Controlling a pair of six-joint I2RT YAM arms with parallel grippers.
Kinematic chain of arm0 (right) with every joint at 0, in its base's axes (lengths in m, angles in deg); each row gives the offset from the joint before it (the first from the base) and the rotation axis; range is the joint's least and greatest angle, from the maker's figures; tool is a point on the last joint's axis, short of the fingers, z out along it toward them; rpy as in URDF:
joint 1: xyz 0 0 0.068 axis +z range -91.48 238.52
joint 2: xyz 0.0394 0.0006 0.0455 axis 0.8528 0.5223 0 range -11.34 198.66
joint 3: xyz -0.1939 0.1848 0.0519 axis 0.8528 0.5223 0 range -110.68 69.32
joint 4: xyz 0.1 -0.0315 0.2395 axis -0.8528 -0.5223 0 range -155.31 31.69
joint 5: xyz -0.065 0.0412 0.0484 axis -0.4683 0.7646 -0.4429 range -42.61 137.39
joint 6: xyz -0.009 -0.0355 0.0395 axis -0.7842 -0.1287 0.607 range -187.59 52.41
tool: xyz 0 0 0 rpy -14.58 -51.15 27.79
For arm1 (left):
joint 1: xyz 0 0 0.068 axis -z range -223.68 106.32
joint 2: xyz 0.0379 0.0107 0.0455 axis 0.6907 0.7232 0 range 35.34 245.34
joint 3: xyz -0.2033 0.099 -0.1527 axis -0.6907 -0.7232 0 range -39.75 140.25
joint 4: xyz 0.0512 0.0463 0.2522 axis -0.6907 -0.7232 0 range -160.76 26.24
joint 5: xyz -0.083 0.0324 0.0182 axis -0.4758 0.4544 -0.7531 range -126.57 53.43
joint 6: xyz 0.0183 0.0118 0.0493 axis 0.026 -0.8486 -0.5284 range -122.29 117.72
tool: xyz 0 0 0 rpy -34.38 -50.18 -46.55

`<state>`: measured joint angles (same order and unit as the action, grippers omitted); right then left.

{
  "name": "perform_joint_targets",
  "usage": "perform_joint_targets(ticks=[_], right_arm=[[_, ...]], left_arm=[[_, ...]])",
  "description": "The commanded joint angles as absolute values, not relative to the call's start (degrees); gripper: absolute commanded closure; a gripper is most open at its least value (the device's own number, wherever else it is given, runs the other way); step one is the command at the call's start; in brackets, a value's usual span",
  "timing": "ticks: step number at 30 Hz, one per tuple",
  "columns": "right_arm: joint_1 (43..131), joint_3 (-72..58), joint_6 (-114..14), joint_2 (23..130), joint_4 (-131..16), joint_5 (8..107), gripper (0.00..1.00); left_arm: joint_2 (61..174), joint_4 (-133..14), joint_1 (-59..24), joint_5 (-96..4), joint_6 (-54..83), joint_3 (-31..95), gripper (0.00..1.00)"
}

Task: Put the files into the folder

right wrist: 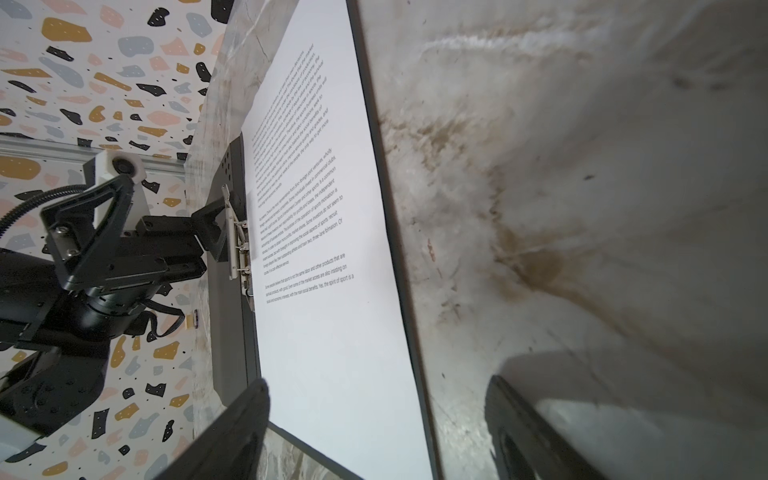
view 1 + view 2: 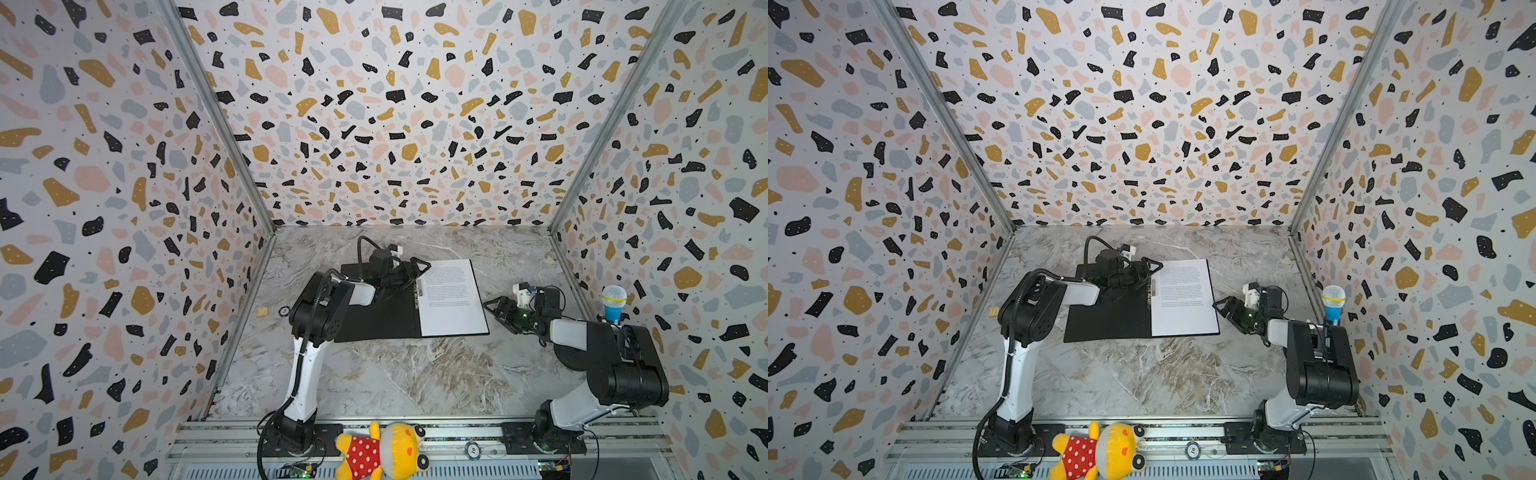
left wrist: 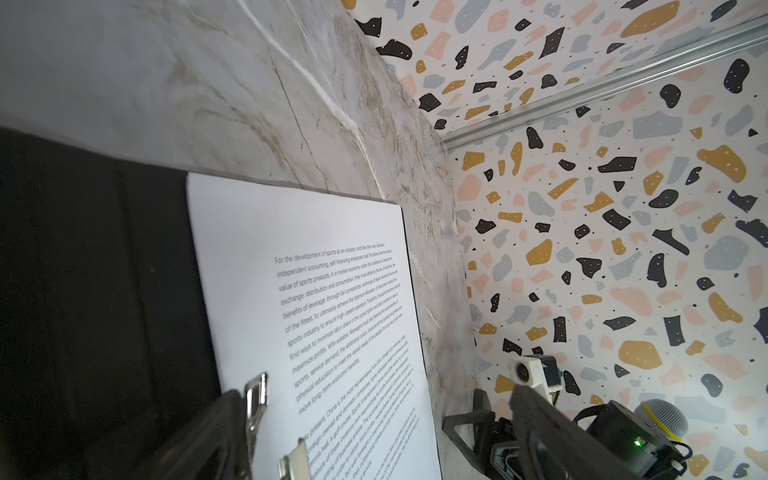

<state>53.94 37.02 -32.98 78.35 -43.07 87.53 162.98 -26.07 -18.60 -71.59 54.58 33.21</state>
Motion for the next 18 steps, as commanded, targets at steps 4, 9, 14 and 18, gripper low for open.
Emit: perform_joint_targets(ticks=[4, 9, 14, 18], right_arm=[[53.73, 38.38, -33.10, 78.98, -44.28, 87.51, 0.18], [53.83, 38.55, -32.88, 78.94, -43.99, 87.62, 0.18], [54.03, 38.12, -32.88, 78.15, -44.62, 87.20, 0.18], [55.86, 36.61, -32.62, 77.04, -45.90, 85.73, 0.19]], left_arm=[[158.16, -18.84, -17.98, -72.69, 57.02, 30.17, 0.00], [156.21, -14.66, -16.93, -72.61, 59.17, 27.23, 0.00], [154.12, -14.32, -16.17, -72.60, 58.29, 25.10, 0.00], [152.55, -14.92, -16.65, -72.37, 57.35, 23.50, 0.00]])
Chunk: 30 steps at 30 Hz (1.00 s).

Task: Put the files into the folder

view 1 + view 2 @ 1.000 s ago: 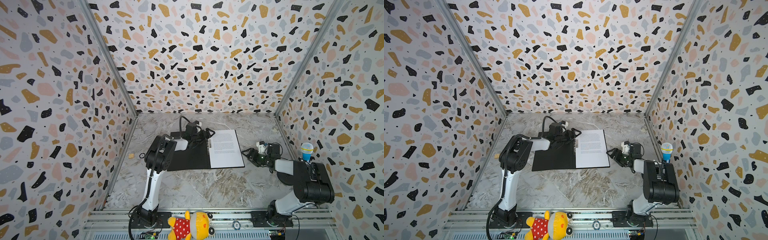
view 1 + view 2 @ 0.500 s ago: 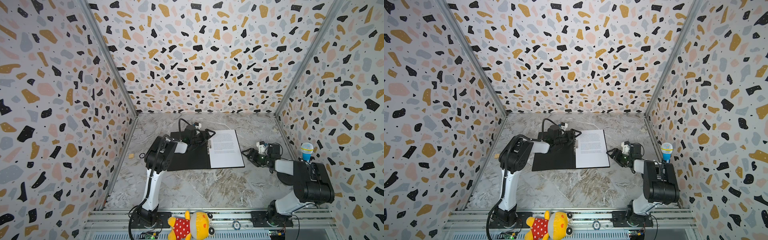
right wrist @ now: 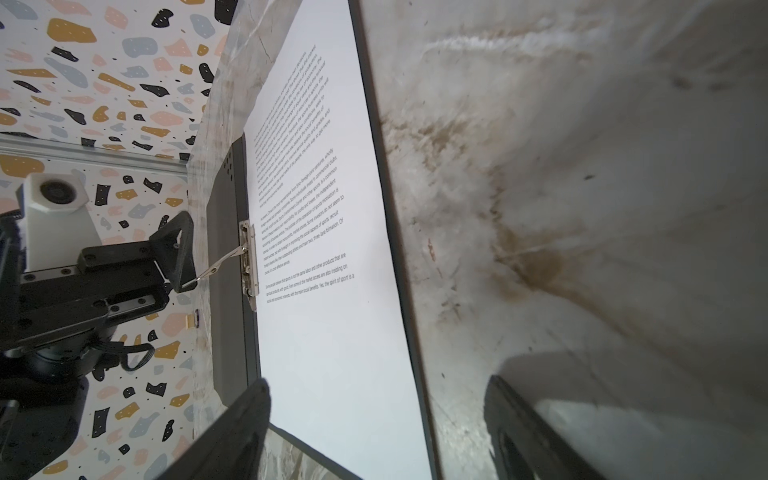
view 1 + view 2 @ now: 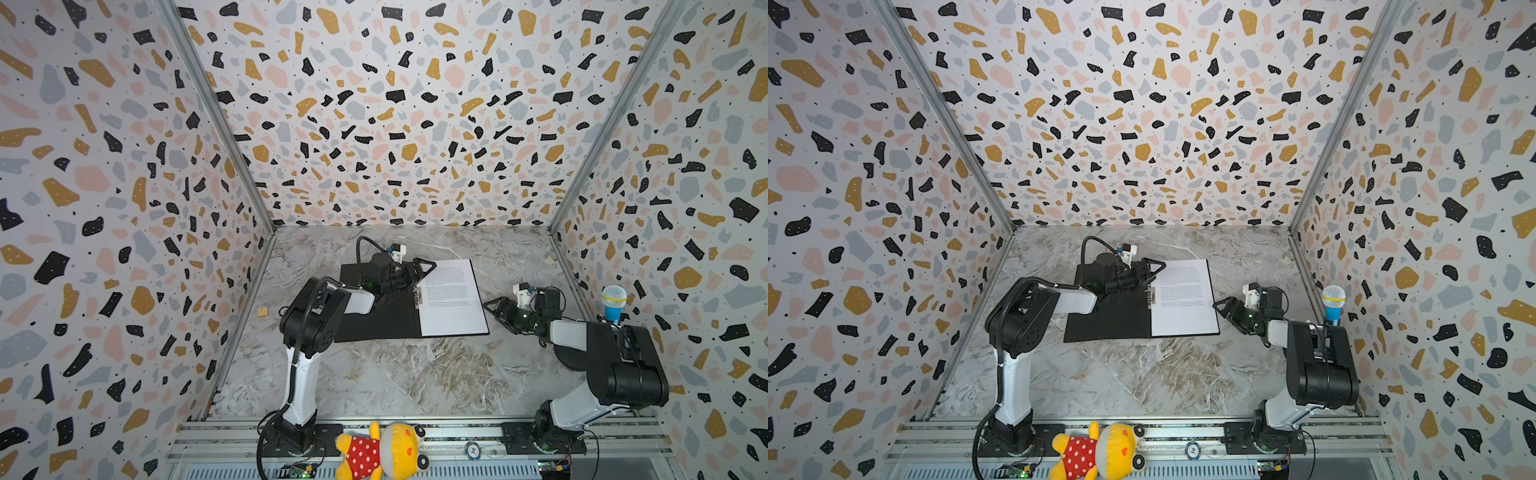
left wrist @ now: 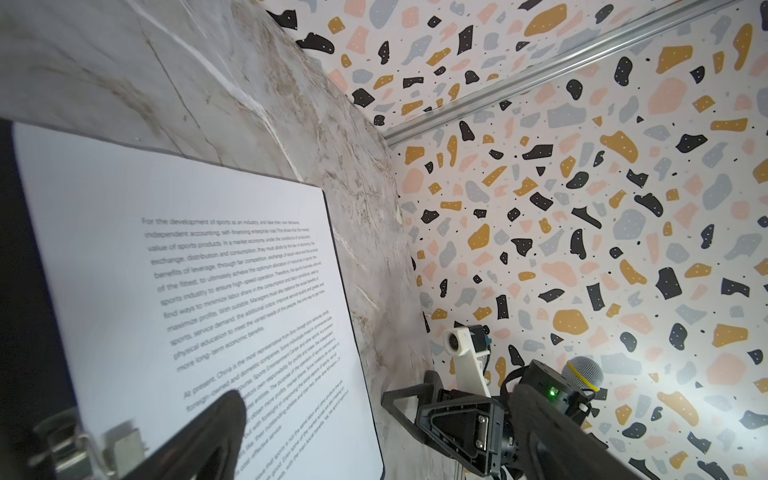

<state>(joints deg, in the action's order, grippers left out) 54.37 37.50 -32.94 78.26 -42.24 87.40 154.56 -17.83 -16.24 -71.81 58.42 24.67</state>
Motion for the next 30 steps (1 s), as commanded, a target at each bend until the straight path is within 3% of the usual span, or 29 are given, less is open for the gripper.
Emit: perform_joint_targets(ticks=[1, 8, 15, 30], right_arm=[[56.66, 36.21, -32.40, 76.84, -46.12, 85.32, 0.20], [63.09, 31.61, -29.03, 76.04, -47.26, 83.36, 0.25], [68.69, 26.14, -24.88, 77.78, -47.80, 82.63, 0.29], [78.00, 15.79, -18.64, 86.83, -46.99, 82.32, 0.32]], left_arm=[[152.17, -15.22, -16.90, -72.02, 57.31, 23.13, 0.00], [150.39, -19.44, -20.64, -68.59, 55.82, 21.45, 0.00], [153.71, -36.83, -21.11, -66.54, 48.76, 28.06, 0.00], [158.24, -46.09, -21.17, -65.76, 45.62, 31.08, 0.40]])
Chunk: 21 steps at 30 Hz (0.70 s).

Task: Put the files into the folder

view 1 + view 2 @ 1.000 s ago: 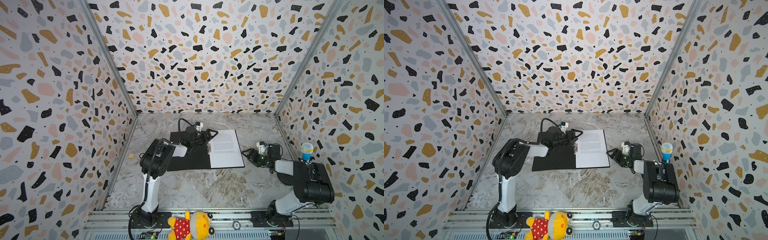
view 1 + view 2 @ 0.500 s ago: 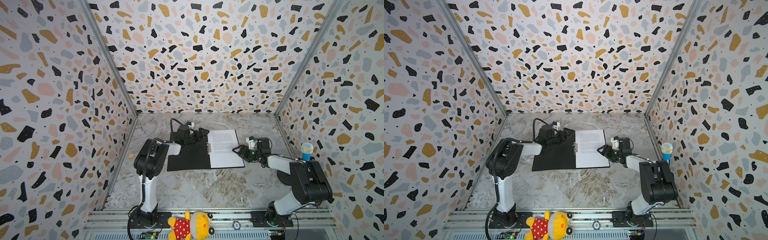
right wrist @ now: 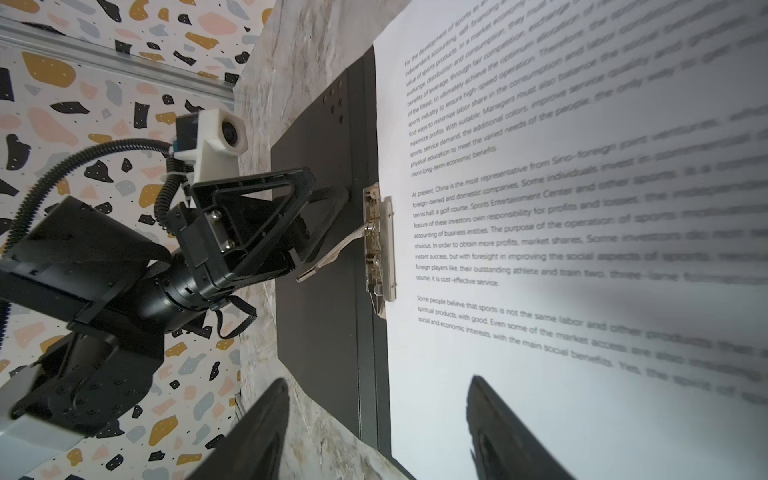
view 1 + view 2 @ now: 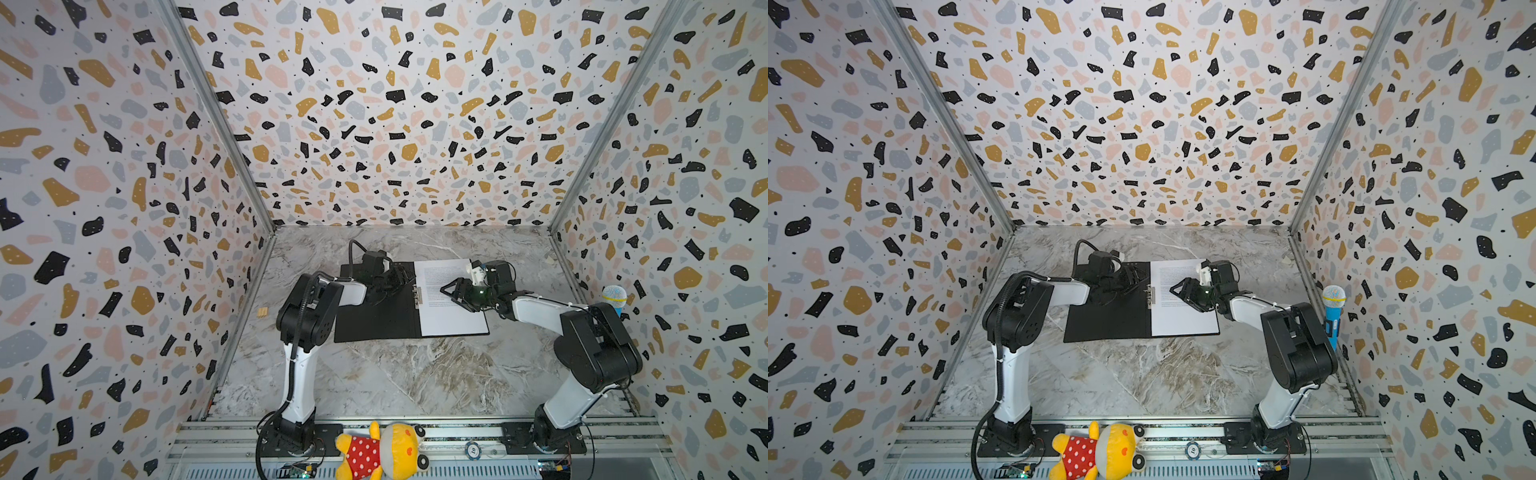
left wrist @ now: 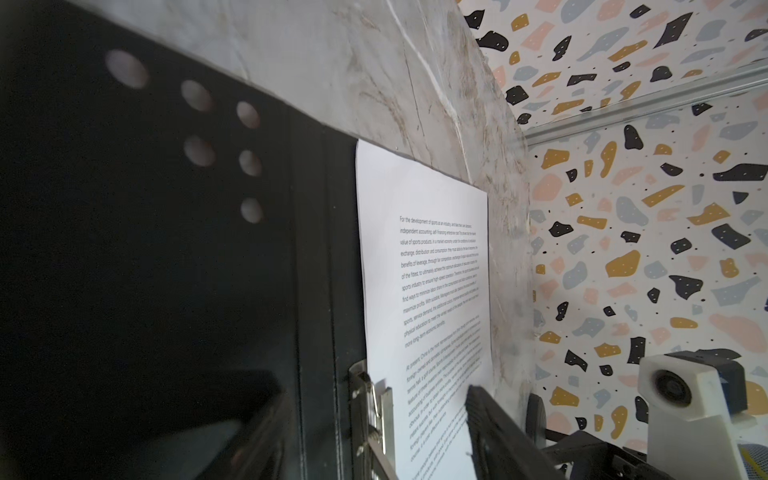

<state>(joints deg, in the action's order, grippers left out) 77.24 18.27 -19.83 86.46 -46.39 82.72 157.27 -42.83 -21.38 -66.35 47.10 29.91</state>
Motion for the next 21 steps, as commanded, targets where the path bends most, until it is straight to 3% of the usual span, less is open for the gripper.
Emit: perform_joint_targets(ticks=[1, 7, 21], right_arm=[[78.27, 15.54, -18.56, 87.17, -47.03, 82.37, 0.32], [79.08, 15.13, -18.38, 88.48, -46.72, 82.55, 0.32], [79.10, 15.42, -18.55, 89.03, -46.25, 82.98, 0.32]], left_arm=[[158.41, -46.39, -21.06, -65.77, 45.63, 31.25, 0.44], [159.15, -48.47, -20.67, -65.88, 44.98, 32.70, 0.61], [159.83, -52.47, -19.28, -65.04, 43.66, 34.05, 0.73]])
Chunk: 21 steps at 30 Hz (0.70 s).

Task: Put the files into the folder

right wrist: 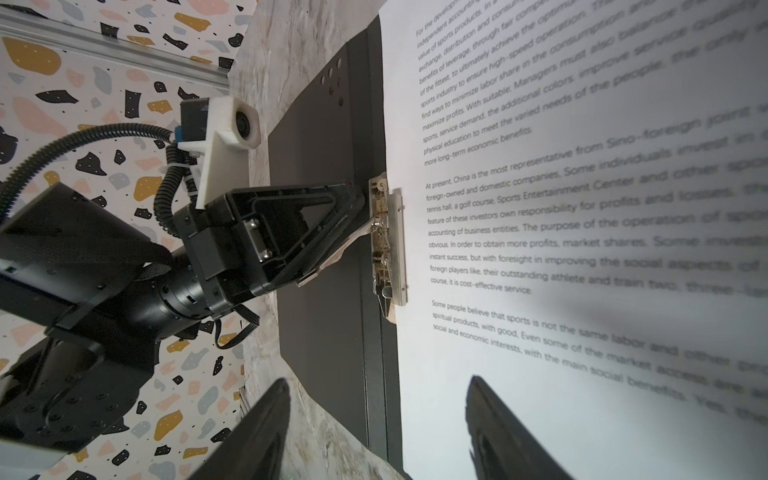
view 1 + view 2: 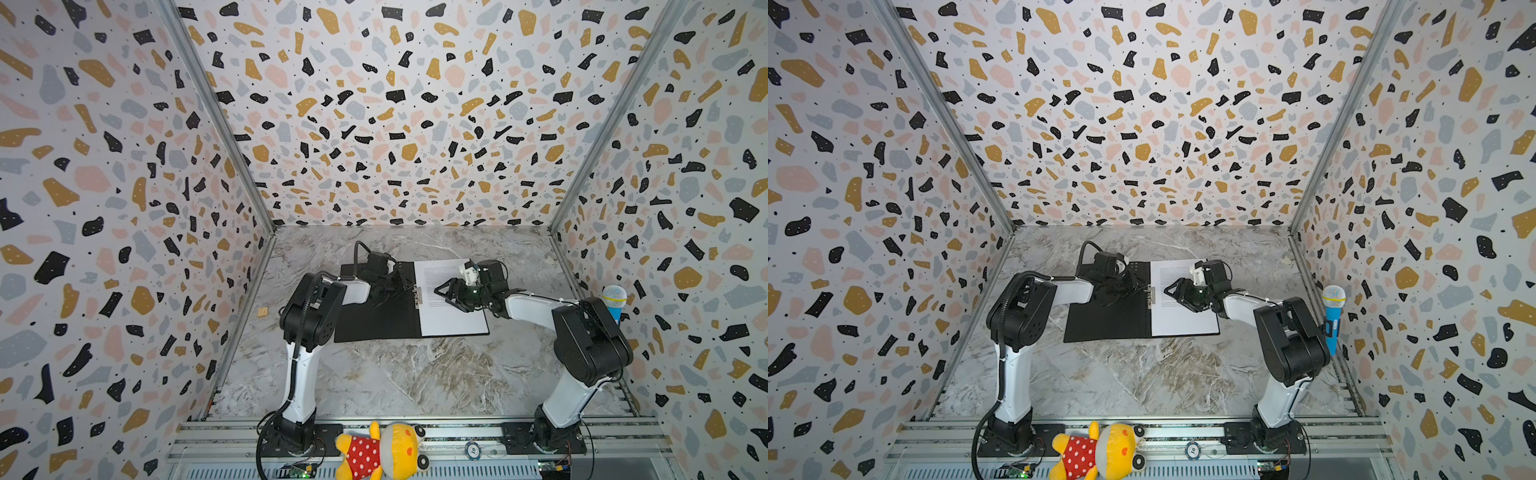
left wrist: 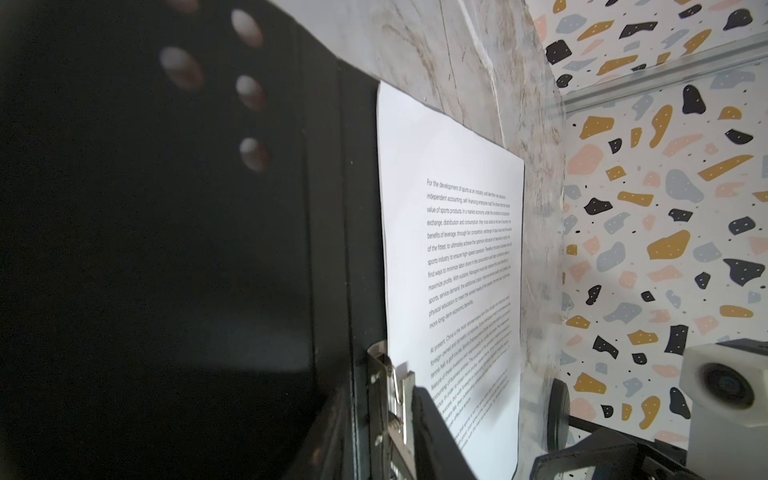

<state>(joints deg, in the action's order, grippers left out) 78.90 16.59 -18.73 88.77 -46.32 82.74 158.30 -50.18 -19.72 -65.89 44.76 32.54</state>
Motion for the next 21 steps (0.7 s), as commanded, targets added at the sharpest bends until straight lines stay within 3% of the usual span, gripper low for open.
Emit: perform_joint_targets(ticks=[1, 21], right_arm=[[79.08, 15.42, -18.56, 88.99, -46.27, 83.03, 0.32], [79.06, 13.55, -18.70, 89.73, -46.93, 83.42, 0.32]], left_arm=[[160.04, -52.60, -19.18, -64.95, 43.66, 34.25, 0.75], [162.71, -54.27, -18.07, -63.64, 43.72, 36.54, 0.86]])
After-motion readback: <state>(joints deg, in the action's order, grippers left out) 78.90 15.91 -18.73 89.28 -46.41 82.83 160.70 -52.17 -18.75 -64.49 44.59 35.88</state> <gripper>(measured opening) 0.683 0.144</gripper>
